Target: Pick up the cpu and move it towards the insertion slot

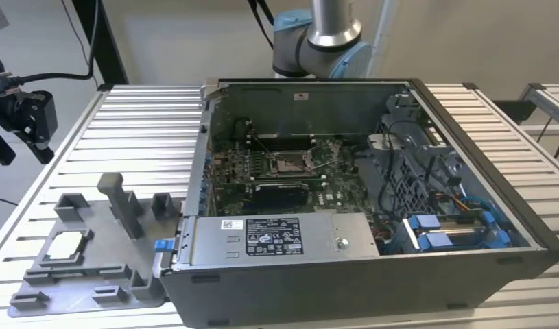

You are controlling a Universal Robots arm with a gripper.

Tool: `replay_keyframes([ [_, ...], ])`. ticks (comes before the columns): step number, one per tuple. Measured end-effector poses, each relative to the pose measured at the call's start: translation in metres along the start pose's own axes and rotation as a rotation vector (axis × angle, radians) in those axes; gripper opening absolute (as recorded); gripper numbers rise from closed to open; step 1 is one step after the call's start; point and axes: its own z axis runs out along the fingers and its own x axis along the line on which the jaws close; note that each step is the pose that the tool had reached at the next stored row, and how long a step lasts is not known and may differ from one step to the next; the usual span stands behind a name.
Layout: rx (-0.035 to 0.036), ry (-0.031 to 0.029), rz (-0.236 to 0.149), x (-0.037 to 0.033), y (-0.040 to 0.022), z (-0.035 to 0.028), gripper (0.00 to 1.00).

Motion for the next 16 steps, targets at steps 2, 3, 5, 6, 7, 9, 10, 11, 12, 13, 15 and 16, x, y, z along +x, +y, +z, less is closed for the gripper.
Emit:
replay_keyframes([
  [2,0.0,-0.0001,0.0,0.0,0.0,0.0,0.0],
  [3,0.0,0.0,0.0,0.0,0.0,0.0,0.0],
  [5,-0.0002,-0.0001,0.0,0.0,0.0,0.0,0.0],
  [6,-0.0002,0.0,0.0,0.0,0.0,0.0,0.0],
  [7,-0.0001,-0.0001,0.0,0.0,0.0,0.0,0.0],
  [9,-0.0002,0.0,0.0,0.0,0.0,0.0,1.0],
  [10,-0.0002,0.0,0.0,0.0,0.0,0.0,1.0],
  [11,-0.0003,-0.0001,0.0,0.0,0.0,0.0,1.0],
  [12,-0.0003,0.0,0.0,0.0,0.0,0.0,1.0],
  [13,-0.0003,0.0,0.0,0.0,0.0,0.0,1.0],
  [15,-0.0011,-0.0001,0.0,0.0,0.0,0.0,1.0],
  [16,-0.0011,0.0,0.0,0.0,0.0,0.0,1.0],
])
